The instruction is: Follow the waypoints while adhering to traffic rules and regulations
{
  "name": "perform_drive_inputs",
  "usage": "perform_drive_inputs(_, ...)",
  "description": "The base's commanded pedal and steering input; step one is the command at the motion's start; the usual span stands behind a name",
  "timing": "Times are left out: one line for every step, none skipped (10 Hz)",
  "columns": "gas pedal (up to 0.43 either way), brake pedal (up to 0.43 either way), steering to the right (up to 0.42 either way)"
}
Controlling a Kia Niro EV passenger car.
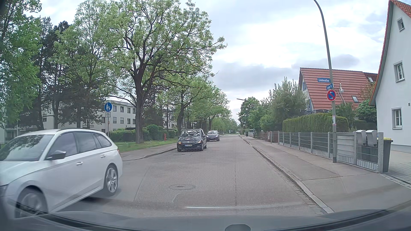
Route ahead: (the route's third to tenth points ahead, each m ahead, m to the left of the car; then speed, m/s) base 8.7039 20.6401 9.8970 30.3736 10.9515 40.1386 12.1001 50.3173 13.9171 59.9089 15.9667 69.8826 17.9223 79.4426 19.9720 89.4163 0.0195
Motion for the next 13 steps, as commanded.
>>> perform_drive_inputs(0.0,0.22,-0.168)
perform_drive_inputs(0.0,0.22,-0.167)
perform_drive_inputs(0.0,0.22,-0.167)
perform_drive_inputs(0.0,0.22,-0.167)
perform_drive_inputs(0.0,0.22,-0.167)
perform_drive_inputs(0.0,0.22,-0.166)
perform_drive_inputs(0.0,0.22,-0.167)
perform_drive_inputs(0.0,0.22,-0.167)
perform_drive_inputs(0.0,0.22,-0.167)
perform_drive_inputs(0.0,0.22,-0.167)
perform_drive_inputs(0.0,0.22,-0.167)
perform_drive_inputs(0.0,0.22,-0.167)
perform_drive_inputs(0.0,0.213,-0.168)
